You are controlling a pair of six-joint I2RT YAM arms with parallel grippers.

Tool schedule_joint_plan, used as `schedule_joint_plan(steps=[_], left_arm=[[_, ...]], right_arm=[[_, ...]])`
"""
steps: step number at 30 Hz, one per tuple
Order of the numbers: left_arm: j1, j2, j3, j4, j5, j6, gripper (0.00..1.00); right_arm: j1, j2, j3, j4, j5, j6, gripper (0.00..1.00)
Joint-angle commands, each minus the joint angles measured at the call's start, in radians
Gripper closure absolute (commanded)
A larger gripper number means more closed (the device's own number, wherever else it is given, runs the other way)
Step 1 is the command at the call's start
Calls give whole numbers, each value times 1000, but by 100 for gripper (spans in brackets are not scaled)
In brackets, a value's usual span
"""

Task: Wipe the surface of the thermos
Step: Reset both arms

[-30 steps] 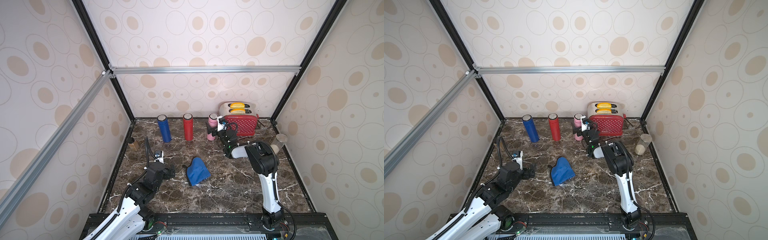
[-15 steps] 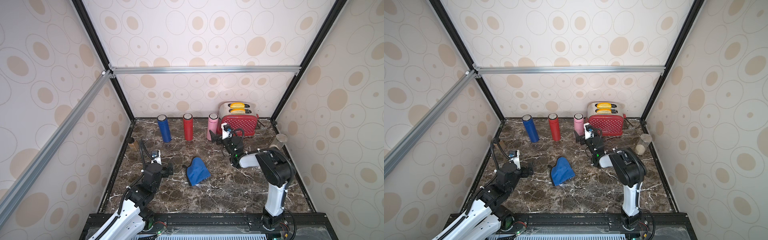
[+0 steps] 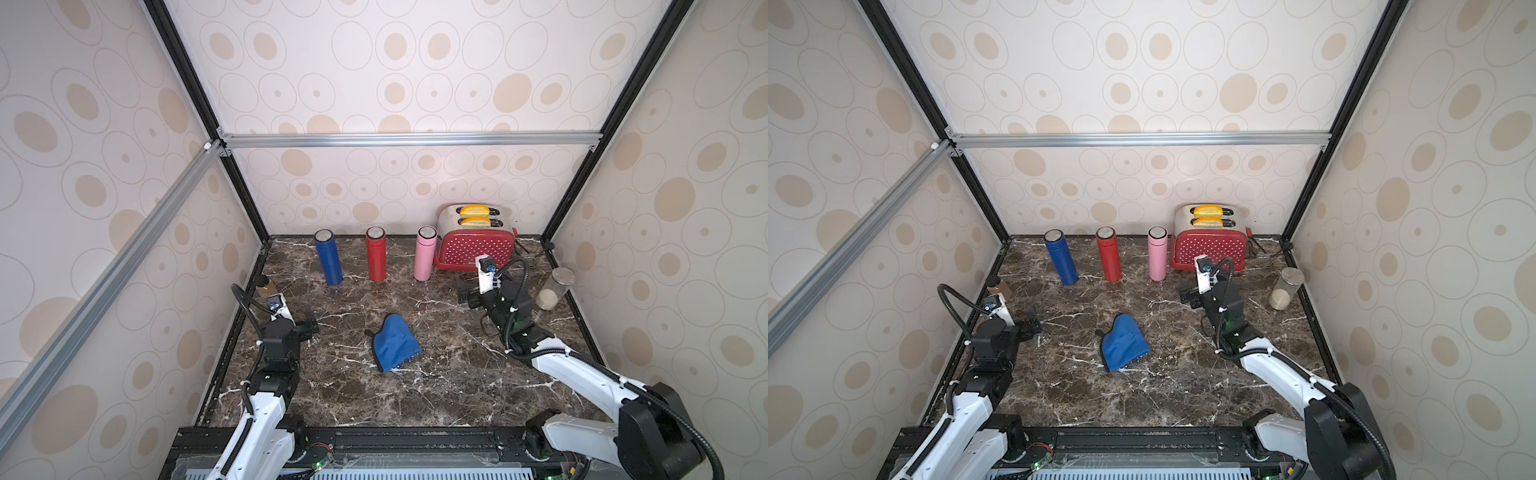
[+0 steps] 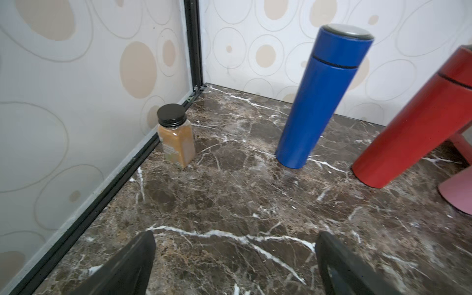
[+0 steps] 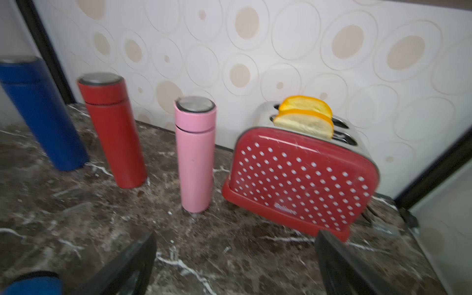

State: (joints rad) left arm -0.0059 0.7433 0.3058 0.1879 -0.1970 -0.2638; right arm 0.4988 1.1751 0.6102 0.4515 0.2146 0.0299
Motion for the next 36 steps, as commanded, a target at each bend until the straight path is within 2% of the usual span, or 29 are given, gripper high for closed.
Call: schedule_joint_plan(steps=[1,6,9,11,14,16,18,20,22,23,25,30,32,34,36], left_arm=[[55,59,-44,183,87,41,1],[62,261,-57,383,35,109,1],[62,377,-67,519,18,166,1],[63,452,-74,622,-3,180,1],[64,542,-90,787,27,191,1],[63,635,-91,881,60,192,1],[64,759,-98,1032,94,199,1],[64,837,-84,1098,124,210,1],[63,794,-72,1010,114,208,1],[63,785,-59,966,93,202,1],[63,798,-38,952,89,204,1],[63,794,-1,878,106,207,1],[64,792,17,838,109,207,1],[63,796,30,822,115,209,1],[64,793,32,813,97,200,1]], right_arm=[[-21,-28,-63,-121,148,-92,0],[-29,-101,-268,139,230,-196,0],[-61,-71,-275,159,277,-204,0],[-92,-24,-267,185,258,-210,0],[-141,115,-285,356,262,-228,0],[-163,182,-252,320,286,-205,0],[-182,257,-253,411,278,-242,0],[-190,281,-241,417,268,-259,0],[-226,339,-261,529,238,-257,0],[-230,360,-260,564,278,-250,0],[-238,336,-257,512,290,-206,0],[-399,331,-268,467,125,-45,0],[-400,398,-243,513,121,-73,0],[-404,364,-222,408,105,-49,0],[-407,377,-223,437,113,-55,0]])
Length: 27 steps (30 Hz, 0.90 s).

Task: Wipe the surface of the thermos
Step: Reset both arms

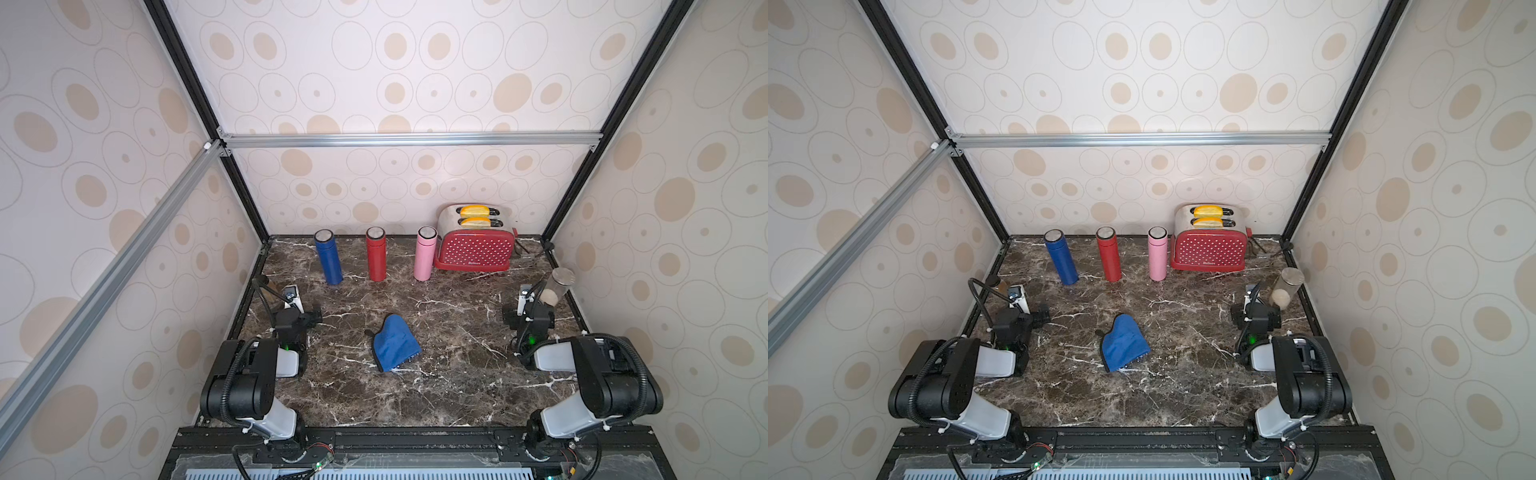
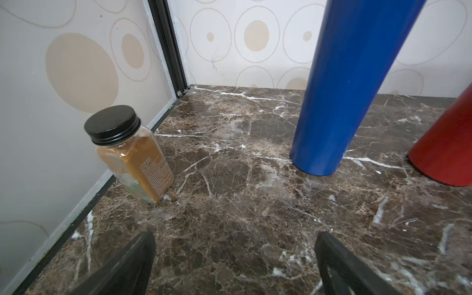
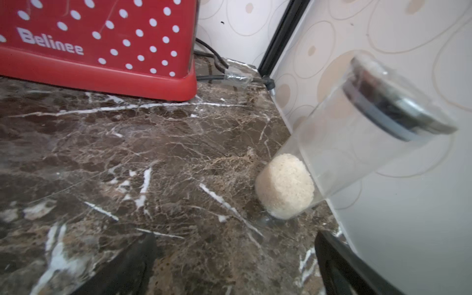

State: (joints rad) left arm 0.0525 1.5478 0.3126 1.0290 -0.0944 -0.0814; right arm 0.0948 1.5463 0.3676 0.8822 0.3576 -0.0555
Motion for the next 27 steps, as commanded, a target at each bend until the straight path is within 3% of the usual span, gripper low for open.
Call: schedule_joint_plan(steps=[1,20,23,25,27], left_arm=[[5,-12,23,-24,-7,19,1],[-4,-22,-2,3,-119,-13,1],[-3,-15,37,-58,-88,-4,1],[-7,-11,102,-176,-64,15,1],[-16,-5,106,-176,-25,37,1]], right_arm=[[-2,11,16,23,-28,30,0],[-17,-62,13,-56,-101,33,0],[-18,27,18,50,-64,29,0],[-18,-19,25,-52,-53,60,0],[-19,9,20,8,-41,45,0]])
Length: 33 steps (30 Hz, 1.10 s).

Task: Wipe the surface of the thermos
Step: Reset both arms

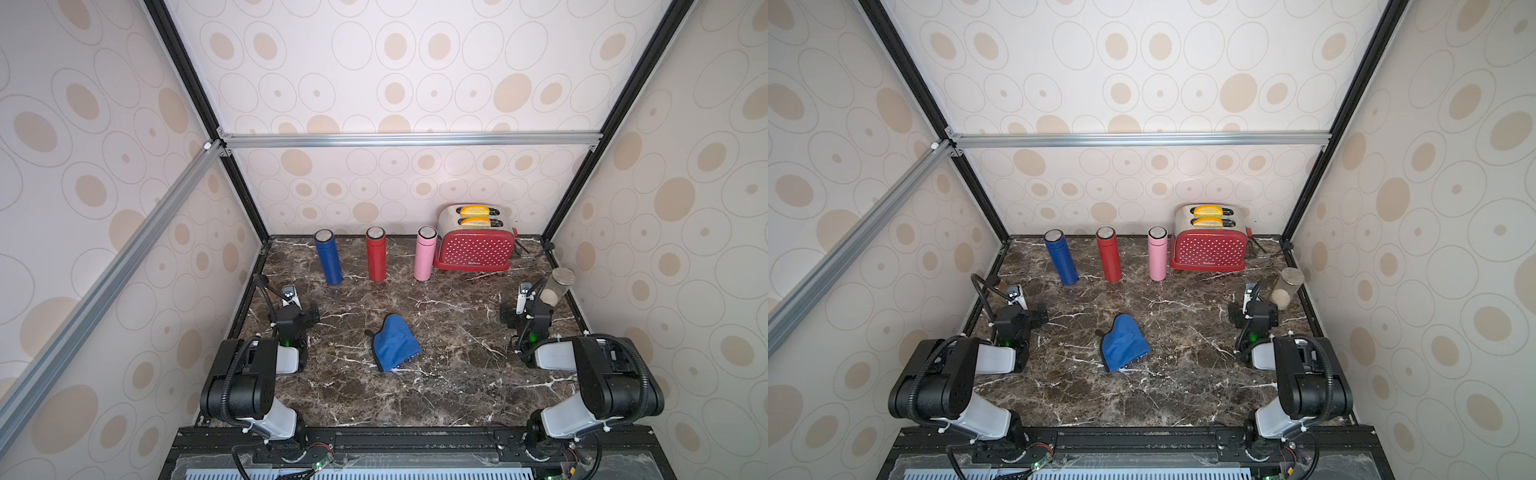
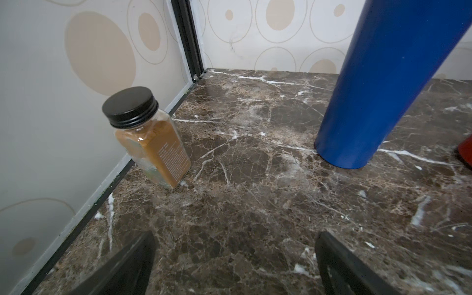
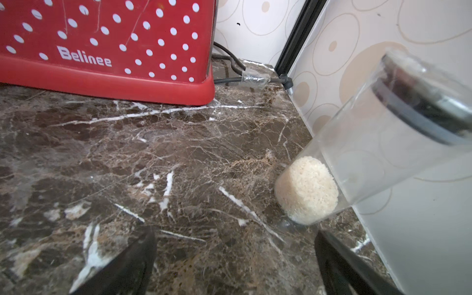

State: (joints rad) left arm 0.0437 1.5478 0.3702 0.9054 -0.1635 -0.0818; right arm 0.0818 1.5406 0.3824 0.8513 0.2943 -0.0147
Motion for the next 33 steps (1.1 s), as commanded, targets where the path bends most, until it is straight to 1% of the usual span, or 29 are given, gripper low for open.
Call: schedule_joint_plan(steps=[1,3,5,10,12,14,15,16,17,18,19,20,21,23,25,28,33], left_arm=[[-7,-5,56,-67,51,40,1],[-7,-5,55,-67,52,40,1],[-7,-8,54,-69,51,41,1],[-7,-9,53,-66,51,40,1],[-7,-21,26,-25,51,42,1],[-7,-68,-36,45,-14,18,1],[-7,-71,-51,64,-58,-3,1],[-5,-38,-50,82,-83,-17,1],[-6,9,-38,136,-70,-12,1],[-5,10,-18,108,-3,15,1],[-6,-24,6,4,25,28,1],[-6,-24,20,-32,21,25,1],[-5,-2,23,0,22,25,1],[-5,-15,47,-67,37,31,1],[-7,-2,54,-55,43,38,1],[-8,-8,55,-69,42,38,1],[-7,-3,67,-89,40,38,1]], right_arm=[[-6,13,7,27,23,6,0],[-6,-3,18,-21,16,17,0],[-6,5,12,9,22,11,0],[-5,1,12,1,21,13,0],[-4,-36,0,13,16,-6,0],[-4,-153,25,-170,8,5,0],[-6,-178,32,-218,40,28,0],[-7,-160,20,-171,52,27,0],[-10,-139,9,-126,2,14,0],[-11,-100,-2,-62,-68,-24,0],[-11,-70,-7,-23,-135,-52,0],[-10,-54,-5,-19,-182,-67,0],[-10,-39,2,-21,-205,-75,0],[-11,-21,6,-20,-173,-61,0],[-10,8,0,36,-162,-60,0],[-12,-7,16,-22,-158,-47,0],[-14,-3,15,-11,-156,-49,0]])
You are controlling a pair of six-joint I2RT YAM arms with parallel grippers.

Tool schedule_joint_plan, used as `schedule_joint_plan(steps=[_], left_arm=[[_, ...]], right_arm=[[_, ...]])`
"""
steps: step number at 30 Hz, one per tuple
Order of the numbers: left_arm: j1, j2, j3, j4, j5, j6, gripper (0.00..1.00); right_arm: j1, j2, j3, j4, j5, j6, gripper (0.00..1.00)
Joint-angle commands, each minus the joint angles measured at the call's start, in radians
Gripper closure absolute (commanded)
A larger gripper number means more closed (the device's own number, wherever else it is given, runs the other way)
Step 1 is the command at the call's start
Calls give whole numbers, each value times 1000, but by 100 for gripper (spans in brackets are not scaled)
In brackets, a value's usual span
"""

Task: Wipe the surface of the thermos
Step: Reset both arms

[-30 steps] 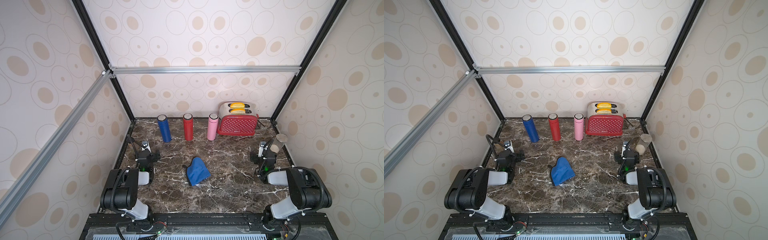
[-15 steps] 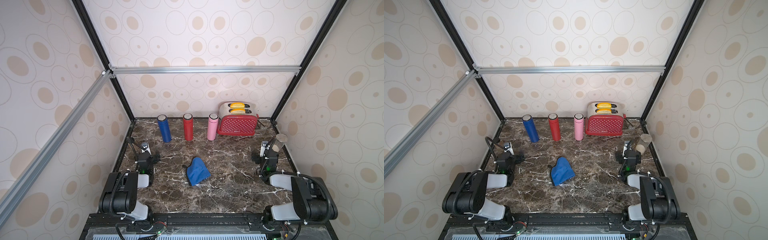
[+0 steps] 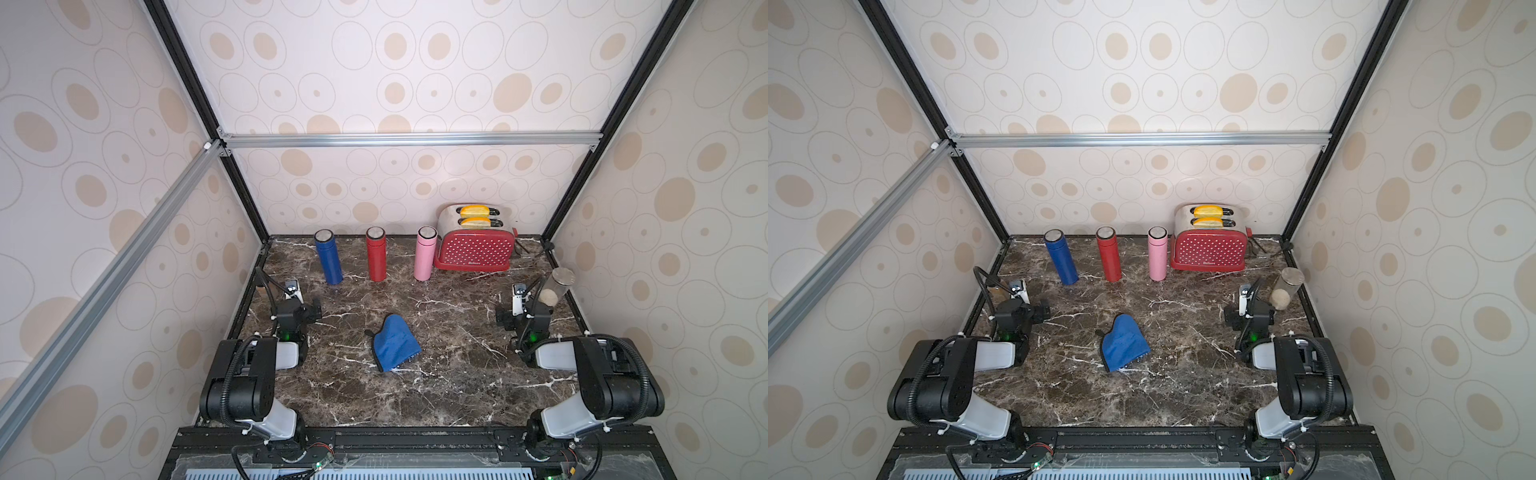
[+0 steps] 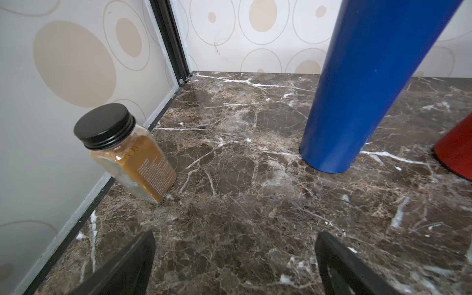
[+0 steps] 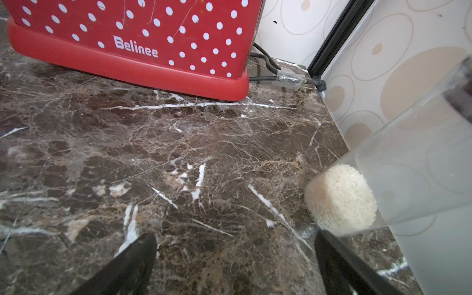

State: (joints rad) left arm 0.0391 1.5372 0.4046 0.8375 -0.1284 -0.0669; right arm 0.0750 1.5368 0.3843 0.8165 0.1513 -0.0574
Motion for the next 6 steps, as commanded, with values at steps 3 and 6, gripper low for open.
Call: schedule_joint_plan(steps=[3,6], left_arm=[[-3,7,31,-18,5,20,1],[-2,-1,15,5,14,25,1]], right_arm=[[-6,-1,13,21,-12,-6,0],[-7,-1,12,23,-13,-6,0]])
